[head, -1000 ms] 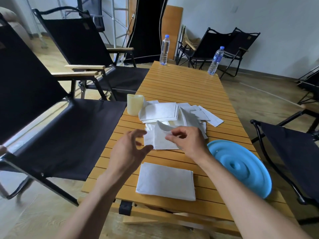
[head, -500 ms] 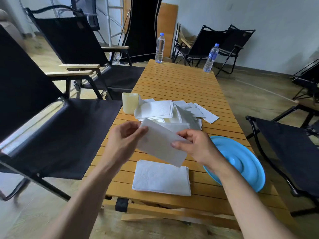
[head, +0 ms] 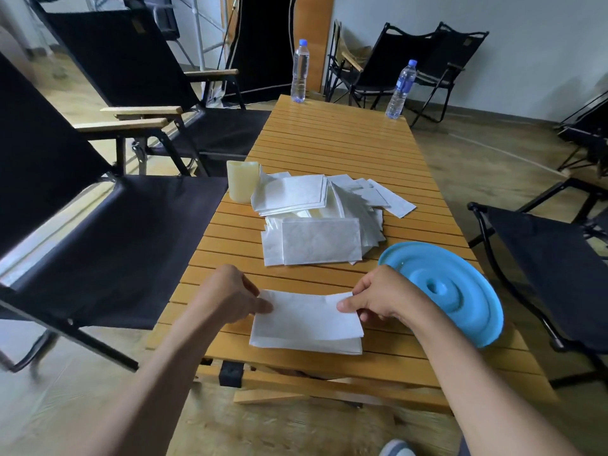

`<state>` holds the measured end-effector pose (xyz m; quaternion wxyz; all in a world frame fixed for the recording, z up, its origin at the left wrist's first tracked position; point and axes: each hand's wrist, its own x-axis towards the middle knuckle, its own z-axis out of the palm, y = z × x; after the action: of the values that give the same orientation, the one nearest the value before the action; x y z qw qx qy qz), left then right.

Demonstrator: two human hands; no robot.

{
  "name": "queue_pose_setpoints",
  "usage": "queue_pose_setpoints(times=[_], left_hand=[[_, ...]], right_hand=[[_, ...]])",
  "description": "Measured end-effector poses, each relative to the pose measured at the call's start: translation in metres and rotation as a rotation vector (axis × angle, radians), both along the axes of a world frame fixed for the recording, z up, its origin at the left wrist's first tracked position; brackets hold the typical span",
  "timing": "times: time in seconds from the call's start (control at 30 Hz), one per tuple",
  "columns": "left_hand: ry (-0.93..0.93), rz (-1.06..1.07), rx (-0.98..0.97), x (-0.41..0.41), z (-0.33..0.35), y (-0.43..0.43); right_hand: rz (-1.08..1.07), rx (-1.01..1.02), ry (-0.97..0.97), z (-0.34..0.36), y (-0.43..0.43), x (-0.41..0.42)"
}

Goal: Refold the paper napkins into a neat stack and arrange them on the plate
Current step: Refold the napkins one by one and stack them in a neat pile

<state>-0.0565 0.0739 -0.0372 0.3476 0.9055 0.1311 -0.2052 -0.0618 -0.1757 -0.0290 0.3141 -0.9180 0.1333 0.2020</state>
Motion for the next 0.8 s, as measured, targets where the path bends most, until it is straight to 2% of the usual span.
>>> queue_pose_setpoints(times=[0.13,0.23,0.3,0.37,0.43,0.47,0.67,0.8], left_hand=[[-0.022,-0.029,0.118,0.001,-0.007,0.001],[-0.082,-0.033,0.182,0.003,-0.011,0.002],[-0.177,-0.006,0.156,0.008,-0.013,0.002],[-0.274,0.041,0.089,0.011,-0.013,0.001],[-0.369,0.070,0.064,0.013,-0.014,-0.001],[-0.412,0.068,0.072,0.014,-0.014,-0.003],[-0.527,0.040,0.060,0.016,-0.015,-0.006],[-0.537,0.038,0.051,0.016,-0.014,-0.008]], right_hand=[[0.008,-0.128,0.003,-0.002,0.006,-0.001],[0.024,-0.249,-0.076,0.003,0.009,0.000],[0.017,-0.186,-0.239,0.006,0.014,0.004],[0.020,-0.130,-0.500,0.008,0.020,0.016],[0.055,-0.184,-0.690,0.009,0.024,0.036],[0.092,-0.223,-0.720,0.008,0.026,0.046],[0.295,-0.439,-0.640,-0.006,0.030,0.090],[0.286,-0.426,-0.655,-0.013,0.028,0.092]])
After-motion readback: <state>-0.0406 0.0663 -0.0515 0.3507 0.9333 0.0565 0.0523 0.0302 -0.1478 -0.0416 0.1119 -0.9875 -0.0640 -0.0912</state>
